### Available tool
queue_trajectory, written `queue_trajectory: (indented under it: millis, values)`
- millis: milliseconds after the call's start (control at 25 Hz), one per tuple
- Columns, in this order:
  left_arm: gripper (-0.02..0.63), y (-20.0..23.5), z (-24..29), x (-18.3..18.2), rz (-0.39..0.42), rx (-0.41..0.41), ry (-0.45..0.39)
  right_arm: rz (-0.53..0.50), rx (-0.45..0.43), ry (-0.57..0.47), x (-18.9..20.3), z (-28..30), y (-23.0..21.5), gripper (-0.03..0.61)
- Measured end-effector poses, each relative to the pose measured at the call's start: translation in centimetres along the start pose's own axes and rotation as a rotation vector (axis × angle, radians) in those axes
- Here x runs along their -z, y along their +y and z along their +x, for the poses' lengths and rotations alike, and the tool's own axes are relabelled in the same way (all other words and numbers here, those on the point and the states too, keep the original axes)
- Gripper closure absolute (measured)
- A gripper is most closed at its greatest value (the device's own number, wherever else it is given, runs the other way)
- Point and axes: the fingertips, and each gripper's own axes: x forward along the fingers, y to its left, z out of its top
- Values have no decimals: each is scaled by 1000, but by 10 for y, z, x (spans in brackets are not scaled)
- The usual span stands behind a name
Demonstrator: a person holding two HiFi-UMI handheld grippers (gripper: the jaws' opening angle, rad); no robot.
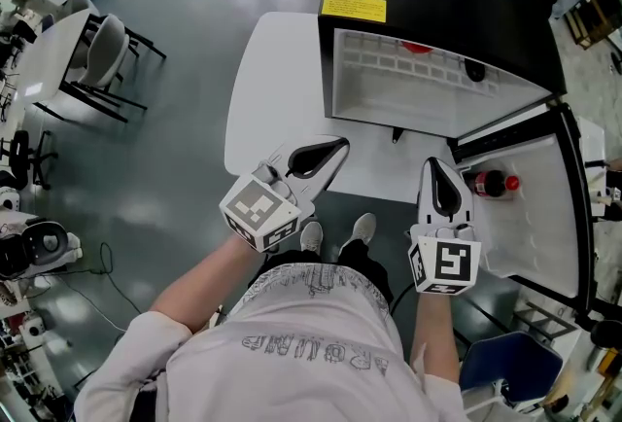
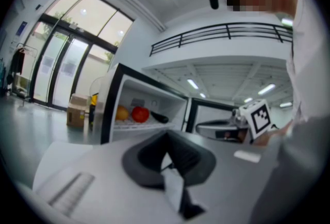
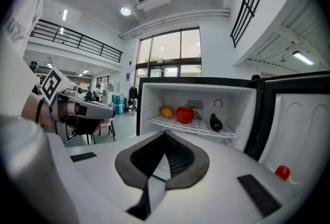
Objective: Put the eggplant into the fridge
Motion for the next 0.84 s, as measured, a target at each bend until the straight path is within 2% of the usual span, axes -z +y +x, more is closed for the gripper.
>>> queue_trajectory:
  millis: [840]
  values:
    - [607,-1,6,-1,0,1,-2,-8,-10,9,0,3,-2,574]
